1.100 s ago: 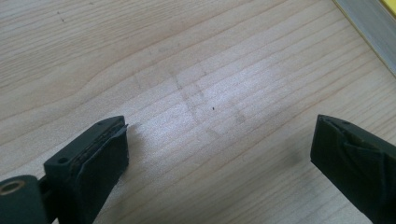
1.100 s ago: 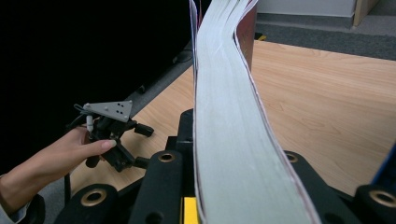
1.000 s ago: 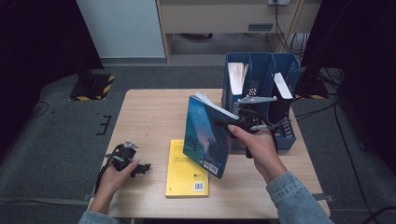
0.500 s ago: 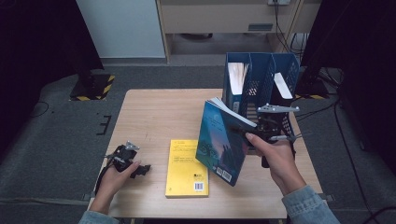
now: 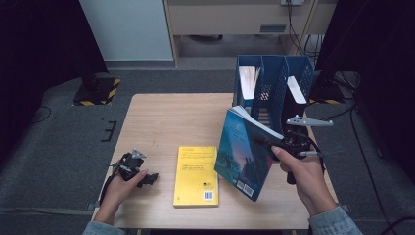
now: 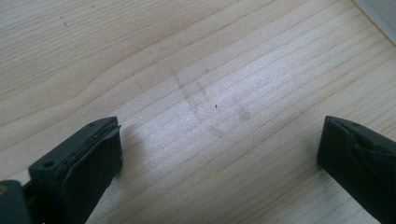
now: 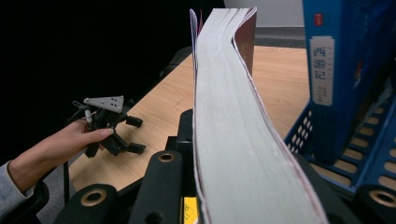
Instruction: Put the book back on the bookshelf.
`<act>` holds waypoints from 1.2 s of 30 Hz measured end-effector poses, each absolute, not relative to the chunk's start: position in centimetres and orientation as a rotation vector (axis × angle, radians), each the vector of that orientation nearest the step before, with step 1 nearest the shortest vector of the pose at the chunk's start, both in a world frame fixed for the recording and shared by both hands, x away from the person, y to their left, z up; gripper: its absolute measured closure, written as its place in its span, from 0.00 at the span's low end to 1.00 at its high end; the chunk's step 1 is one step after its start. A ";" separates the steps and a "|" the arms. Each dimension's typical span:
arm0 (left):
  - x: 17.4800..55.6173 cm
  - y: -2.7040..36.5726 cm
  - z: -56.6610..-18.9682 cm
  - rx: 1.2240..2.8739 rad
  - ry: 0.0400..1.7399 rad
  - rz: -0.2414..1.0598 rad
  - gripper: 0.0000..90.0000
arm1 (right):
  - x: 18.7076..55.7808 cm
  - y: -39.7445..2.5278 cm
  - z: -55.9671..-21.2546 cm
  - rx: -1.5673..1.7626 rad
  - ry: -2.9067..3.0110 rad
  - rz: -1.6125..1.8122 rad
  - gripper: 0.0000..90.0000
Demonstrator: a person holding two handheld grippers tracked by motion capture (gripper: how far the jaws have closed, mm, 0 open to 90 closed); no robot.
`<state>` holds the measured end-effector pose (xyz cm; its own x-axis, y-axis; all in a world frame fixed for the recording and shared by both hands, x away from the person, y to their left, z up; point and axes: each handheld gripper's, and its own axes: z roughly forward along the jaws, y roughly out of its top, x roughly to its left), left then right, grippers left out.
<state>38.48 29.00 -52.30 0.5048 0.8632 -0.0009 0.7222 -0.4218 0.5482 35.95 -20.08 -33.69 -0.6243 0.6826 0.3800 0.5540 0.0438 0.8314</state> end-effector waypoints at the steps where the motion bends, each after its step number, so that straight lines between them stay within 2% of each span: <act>1: 38.5 29.0 -52.3 2.261 1.301 0.388 0.00 | 35.8 -20.3 -33.7 1.308 2.177 1.641 0.82; 13: 38.4 29.0 -52.3 2.260 1.298 0.389 0.00 | 34.8 -23.0 -33.3 1.358 2.110 1.663 0.82; 22: 38.4 29.0 -52.3 2.261 1.299 0.388 0.00 | 33.9 -24.2 -31.3 1.390 2.073 1.677 0.82; 36: 38.5 29.0 -52.3 2.263 1.297 0.385 0.00 | 36.2 -25.4 -27.1 1.396 1.996 1.691 0.82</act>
<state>38.48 28.95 -52.33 0.5061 0.8624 -0.0030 0.7212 -0.4213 0.5499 36.20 -25.42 -27.11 -0.5446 0.7290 0.4146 0.5290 -0.0851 0.8443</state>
